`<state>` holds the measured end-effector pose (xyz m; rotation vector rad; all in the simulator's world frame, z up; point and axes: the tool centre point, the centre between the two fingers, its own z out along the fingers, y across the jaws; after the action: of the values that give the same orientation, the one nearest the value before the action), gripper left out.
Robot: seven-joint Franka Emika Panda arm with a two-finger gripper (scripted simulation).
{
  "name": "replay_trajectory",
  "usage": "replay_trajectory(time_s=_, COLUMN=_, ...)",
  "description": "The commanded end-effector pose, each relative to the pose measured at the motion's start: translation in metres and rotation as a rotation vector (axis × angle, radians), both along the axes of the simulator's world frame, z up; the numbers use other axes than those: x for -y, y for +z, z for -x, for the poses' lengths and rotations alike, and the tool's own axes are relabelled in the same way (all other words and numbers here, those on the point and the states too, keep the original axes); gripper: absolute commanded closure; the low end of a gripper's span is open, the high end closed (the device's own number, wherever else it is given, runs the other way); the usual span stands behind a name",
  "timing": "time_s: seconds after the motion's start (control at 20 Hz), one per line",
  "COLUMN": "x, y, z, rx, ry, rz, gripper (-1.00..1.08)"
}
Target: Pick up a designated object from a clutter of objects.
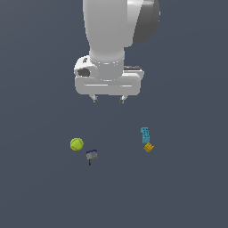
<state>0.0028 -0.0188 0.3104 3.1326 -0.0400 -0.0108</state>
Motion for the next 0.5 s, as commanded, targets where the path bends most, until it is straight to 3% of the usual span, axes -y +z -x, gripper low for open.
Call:
replay_trajectory(time_s=0.0, x=0.0000, y=0.0000, z=0.0000, rx=0.000, ry=0.000, rz=0.000, gripper=-0.92)
replay_trajectory(time_s=0.45, x=-0.0086, y=0.0096, z=-0.0030, rx=0.006, ry=0.041, rz=-0.015, gripper=-0.92)
